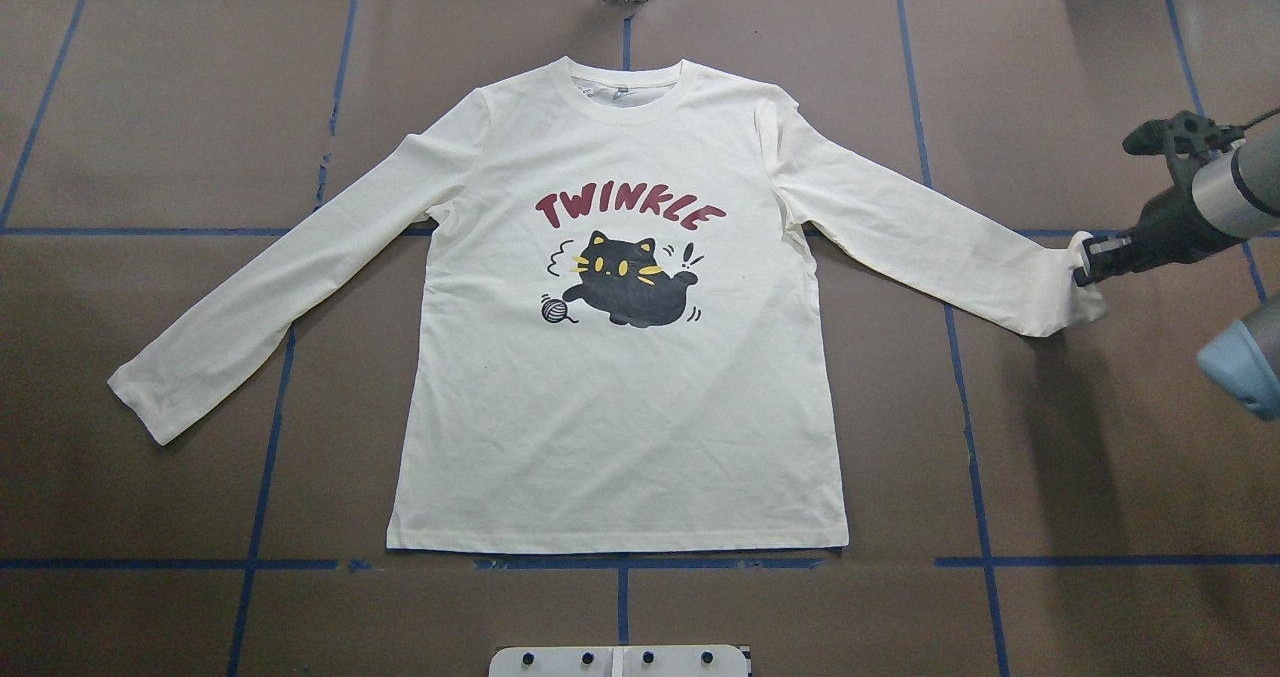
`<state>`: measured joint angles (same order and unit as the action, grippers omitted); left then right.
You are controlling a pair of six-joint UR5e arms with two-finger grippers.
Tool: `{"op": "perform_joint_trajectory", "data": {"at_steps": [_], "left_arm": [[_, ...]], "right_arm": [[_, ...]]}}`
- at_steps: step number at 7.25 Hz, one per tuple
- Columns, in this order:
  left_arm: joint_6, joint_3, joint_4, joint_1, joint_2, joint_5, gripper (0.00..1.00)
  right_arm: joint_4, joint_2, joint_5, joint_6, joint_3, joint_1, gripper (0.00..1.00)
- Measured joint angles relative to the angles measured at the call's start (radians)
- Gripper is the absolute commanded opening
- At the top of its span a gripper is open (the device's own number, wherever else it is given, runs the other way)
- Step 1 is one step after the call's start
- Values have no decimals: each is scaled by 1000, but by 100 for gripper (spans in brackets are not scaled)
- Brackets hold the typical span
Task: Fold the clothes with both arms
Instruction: 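Carry the grasped sleeve across the shirt front with the right gripper and release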
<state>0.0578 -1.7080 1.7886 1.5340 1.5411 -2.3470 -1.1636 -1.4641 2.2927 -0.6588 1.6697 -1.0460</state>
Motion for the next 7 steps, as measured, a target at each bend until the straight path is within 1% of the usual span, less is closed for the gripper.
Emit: {"op": "perform_joint_trajectory", "data": {"at_steps": [1,2,3,4,5,6,7], "left_arm": [[0,0,0,0,2,0,100],[0,2,0,0,5,0,100],[0,7,0,0,11,0,100],[0,14,0,0,17,0,100],[0,20,-1,0,22,0,100],[-1,27,-1,0,24,1,100],[-2,37,-1,0,27,1,100]], "right_arm": [[-84,110,32,-2,0,-12,0],[-165,235,58,-14,-22,-16,0],[-208,366,83,-56,-74,-14,0],[-223,505,109,-103,-157,-12,0],[-225,650,133,-126,-259,-7,0],[-214,770,148,-134,-345,13,0],[-184,853,153,-138,-398,55,0]]}}
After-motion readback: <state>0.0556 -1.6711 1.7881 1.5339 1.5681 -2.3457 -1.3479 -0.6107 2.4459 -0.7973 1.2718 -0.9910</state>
